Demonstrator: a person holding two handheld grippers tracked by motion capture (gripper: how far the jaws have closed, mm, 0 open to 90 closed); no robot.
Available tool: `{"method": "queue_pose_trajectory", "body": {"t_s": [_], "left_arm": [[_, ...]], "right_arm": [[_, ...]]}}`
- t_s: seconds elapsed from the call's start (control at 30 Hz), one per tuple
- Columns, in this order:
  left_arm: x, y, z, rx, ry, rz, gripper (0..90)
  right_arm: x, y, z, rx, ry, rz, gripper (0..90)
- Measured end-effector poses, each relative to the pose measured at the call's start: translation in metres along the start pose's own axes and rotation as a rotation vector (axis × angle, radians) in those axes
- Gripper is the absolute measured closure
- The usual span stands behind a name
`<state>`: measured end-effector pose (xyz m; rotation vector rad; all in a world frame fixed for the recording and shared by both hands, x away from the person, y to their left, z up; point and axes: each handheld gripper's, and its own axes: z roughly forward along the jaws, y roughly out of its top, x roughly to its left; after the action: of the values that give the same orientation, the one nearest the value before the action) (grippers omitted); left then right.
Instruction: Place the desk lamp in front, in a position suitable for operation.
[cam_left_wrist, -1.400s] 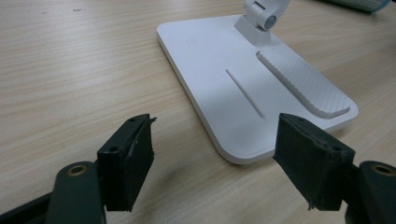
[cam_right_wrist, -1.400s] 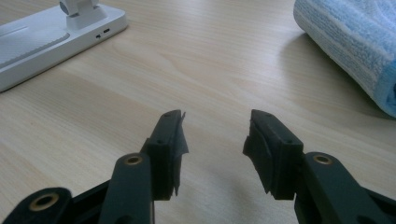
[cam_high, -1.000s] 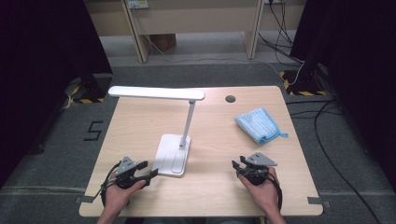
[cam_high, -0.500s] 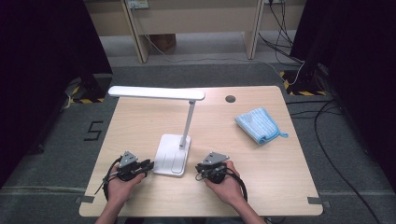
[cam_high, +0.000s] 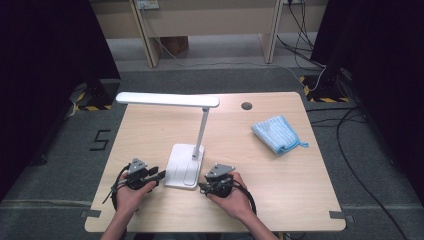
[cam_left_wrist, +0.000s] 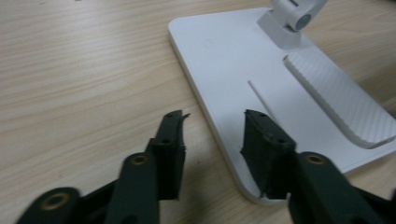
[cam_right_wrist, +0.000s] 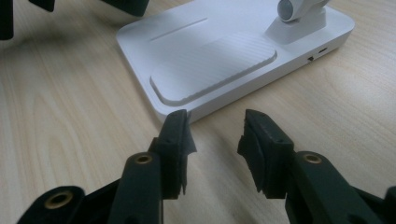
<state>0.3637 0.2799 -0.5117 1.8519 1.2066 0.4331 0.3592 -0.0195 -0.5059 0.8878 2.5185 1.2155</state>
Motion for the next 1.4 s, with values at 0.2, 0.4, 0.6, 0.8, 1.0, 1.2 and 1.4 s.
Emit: {"method": "queue_pose_trajectory", "body": {"t_s": [0.2,0.4,0.6,0.8,1.0,1.2,1.4], "left_arm": [[-0.008,-0.001,0.002,-0.023,-0.066,-0.011,37.5],[-0.014,-0.003,0.003,-0.015,-0.093,-0.009,30.7],[-0.018,-0.004,0.007,-0.007,-0.125,-0.008,30.0],[-0.017,0.0,0.012,-0.007,-0.125,-0.001,30.2],[-0.013,0.001,0.01,-0.009,-0.098,-0.022,31.0],[-0.011,-0.001,0.016,0.015,-0.093,-0.059,32.4],[-0.007,0.001,0.022,0.024,-0.086,-0.085,34.5]], "right_arm": [[-0.01,0.006,-0.007,-0.052,-0.066,0.062,51.2],[-0.034,0.026,-0.027,-0.156,-0.173,0.103,48.4],[-0.044,0.053,-0.033,-0.263,-0.225,0.113,44.0],[-0.052,0.075,-0.034,-0.34,-0.246,0.102,38.9],[-0.054,0.091,-0.034,-0.358,-0.203,0.043,38.4],[-0.046,0.103,-0.023,-0.371,-0.179,-0.021,34.9],[-0.052,0.123,-0.008,-0.382,-0.181,-0.063,41.3]]}}
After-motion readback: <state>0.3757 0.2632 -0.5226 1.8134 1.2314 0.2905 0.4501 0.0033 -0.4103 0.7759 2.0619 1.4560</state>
